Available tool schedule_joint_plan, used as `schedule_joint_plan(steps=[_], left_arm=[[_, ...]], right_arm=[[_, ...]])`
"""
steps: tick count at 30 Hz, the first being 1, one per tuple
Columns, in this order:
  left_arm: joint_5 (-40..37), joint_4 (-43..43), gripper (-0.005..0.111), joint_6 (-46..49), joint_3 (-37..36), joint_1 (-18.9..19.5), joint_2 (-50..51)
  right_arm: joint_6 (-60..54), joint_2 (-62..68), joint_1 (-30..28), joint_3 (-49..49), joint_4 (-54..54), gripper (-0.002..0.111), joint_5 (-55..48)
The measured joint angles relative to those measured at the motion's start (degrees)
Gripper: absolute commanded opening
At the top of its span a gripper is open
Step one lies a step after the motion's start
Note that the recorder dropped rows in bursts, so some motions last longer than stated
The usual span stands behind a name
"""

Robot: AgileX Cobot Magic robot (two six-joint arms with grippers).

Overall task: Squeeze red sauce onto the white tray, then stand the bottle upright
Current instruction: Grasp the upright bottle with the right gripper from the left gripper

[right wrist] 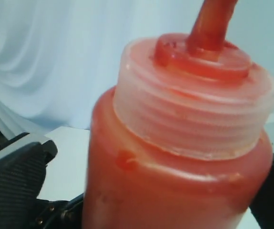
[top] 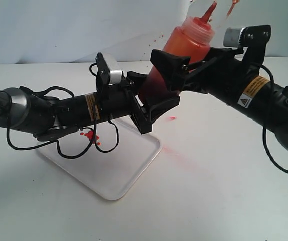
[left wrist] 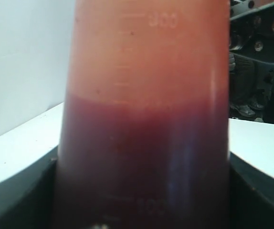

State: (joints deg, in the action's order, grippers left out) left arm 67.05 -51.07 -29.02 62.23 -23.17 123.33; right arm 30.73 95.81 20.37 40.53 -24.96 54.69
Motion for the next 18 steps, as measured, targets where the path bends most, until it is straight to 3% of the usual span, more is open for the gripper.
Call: schedule_joint_plan(steps=[2,4,5,9,13,15,18], left_arm=[[0.0,0.0,0.0,0.0,0.0,0.0,0.0],[0.0,0.0,0.0,0.0,0.0,0.0,0.0],[0.0,0.0,0.0,0.0,0.0,0.0,0.0],[0.4,-0.5,0.0,0.0,0.0,0.0,0.0],[0.4,-0.7,0.0,0.0,0.0,0.0,0.0],[0.4,-0.9,0.0,0.0,0.0,0.0,0.0],[0.4,-1.3,0.0,0.0,0.0,0.0,0.0]], right_arm=[[2.0,0.8,0.0,0.0,-0.2,0.099,0.0],[4.3,2.0,0.2,0.0,-0.3,0.084,0.0],[4.6,2.3,0.5,0.0,-0.2,0.07,0.0],[1.7,2.6,2.3,0.0,1.6,0.031,0.0],[-1.4,2.6,2.9,0.0,2.0,0.006,0.0],[-1.8,2.6,2.9,0.0,1.5,0.0,0.0],[-2.3,2.6,2.9,0.0,0.6,0.0,0.2]])
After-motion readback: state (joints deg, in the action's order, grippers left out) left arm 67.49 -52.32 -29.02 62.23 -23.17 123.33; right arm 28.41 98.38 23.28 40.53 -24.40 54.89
